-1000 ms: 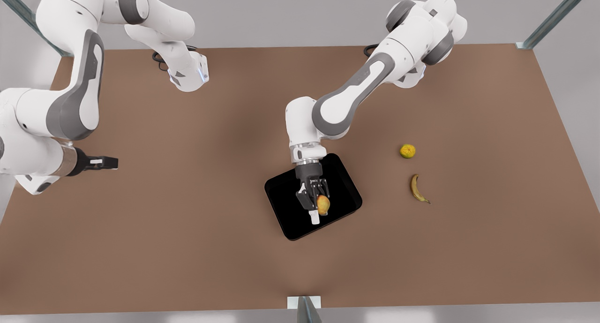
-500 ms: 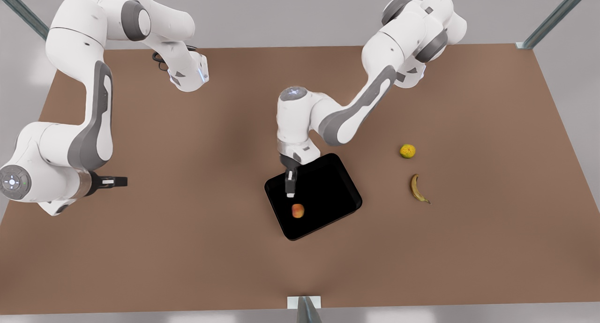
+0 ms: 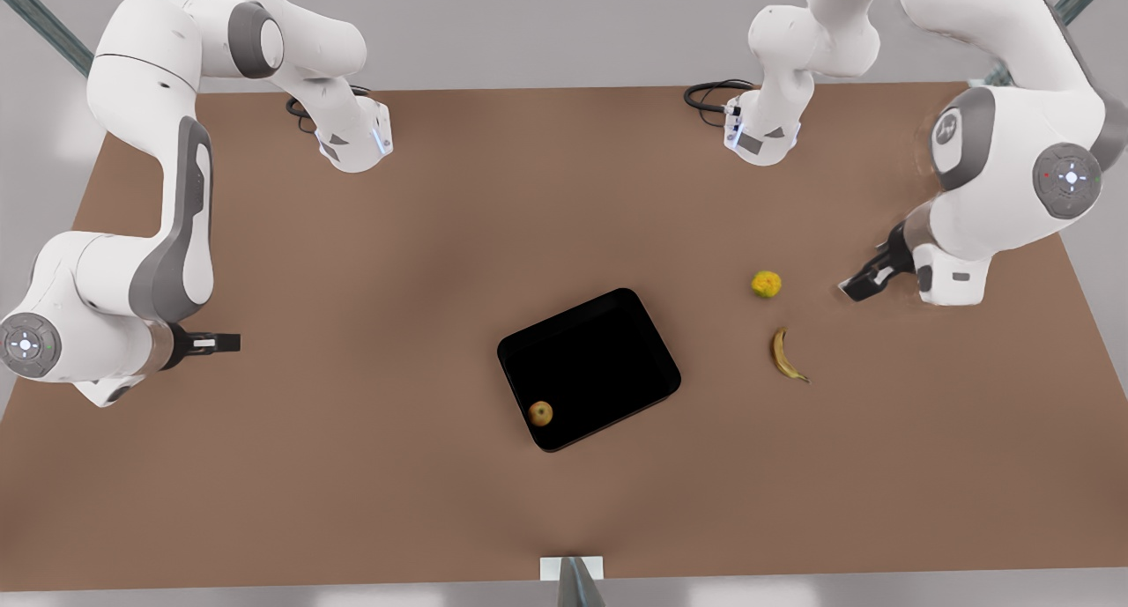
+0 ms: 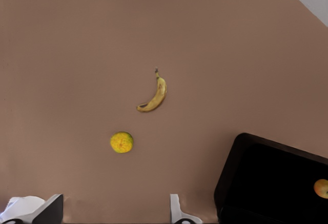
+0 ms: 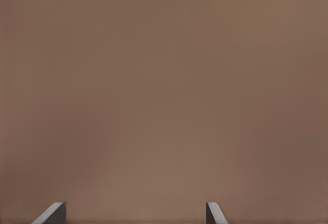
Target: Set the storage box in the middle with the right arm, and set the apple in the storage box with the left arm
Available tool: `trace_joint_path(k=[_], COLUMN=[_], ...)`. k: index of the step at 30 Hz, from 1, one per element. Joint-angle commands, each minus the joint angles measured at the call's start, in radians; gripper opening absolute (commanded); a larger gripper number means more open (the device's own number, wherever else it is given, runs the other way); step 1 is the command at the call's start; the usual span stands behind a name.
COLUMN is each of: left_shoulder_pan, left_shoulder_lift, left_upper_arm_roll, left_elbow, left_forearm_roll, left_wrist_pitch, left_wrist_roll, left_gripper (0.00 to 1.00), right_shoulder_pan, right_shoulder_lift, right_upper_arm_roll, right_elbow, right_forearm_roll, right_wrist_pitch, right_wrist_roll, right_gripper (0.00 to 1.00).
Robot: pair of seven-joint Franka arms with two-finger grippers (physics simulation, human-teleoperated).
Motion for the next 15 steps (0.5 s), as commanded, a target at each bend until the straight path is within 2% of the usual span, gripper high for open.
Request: trace_joint_path(k=[1,2,3,4,5,6,7,9,11,15], left_shoulder_pan=[0.039,0.11,0.19,0.298,0.31,0.31,0.308,0.308,0.307,0.3], left_shoulder_lift=[-0.015,-0.046,-0.073,-0.096,-0.084,0.003,0.06,0.03,-0.093,-0.101], left_upper_arm_roll=[0.002,-0.011,-0.125,-0.296,-0.334,-0.358,-0.364,-0.381,-0.403,-0.407], left_elbow=[0.0,0.009,0.008,0.009,0.006,0.012,0.071,0.043,-0.177,-0.205], left_forearm_roll=[-0.03,-0.03,-0.018,0.014,0.073,0.093,0.111,0.114,0.113,0.113], left_wrist_pitch=[-0.005,-0.012,-0.011,-0.014,-0.046,0.061,0.064,0.087,0.228,0.238], left_wrist_roll=[0.107,0.425,0.6,0.571,0.505,0.502,0.501,0.501,0.501,0.501], left_gripper=[1.0,1.0,1.0,1.0,1.0,1.0,1.0,1.0,1.0,1.0], right_shoulder_pan=[0.0,-0.002,-0.002,-0.002,-0.002,-0.002,-0.002,-0.002,-0.002,-0.005], right_shoulder_lift=[0.0,0.0,0.0,0.0,0.0,0.0,0.0,0.0,0.0,-0.002], right_upper_arm_roll=[0.0,0.0,0.0,0.0,0.0,0.0,0.0,0.0,0.0,-0.002], right_elbow=[0.0,0.0,0.0,0.0,-0.002,0.0,0.0,0.0,0.0,0.026], right_forearm_roll=[0.0,0.0,0.0,0.0,0.0,0.0,0.0,0.0,0.0,0.003], right_wrist_pitch=[0.0,0.0,0.0,0.002,0.005,0.005,0.005,0.006,0.006,0.006], right_wrist_roll=[0.0,0.0,0.0,0.0,0.0,0.0,0.0,0.0,0.0,0.002], right_gripper=[1.0,1.0,1.0,1.0,1.0,1.0,1.0,1.0,1.0,1.0])
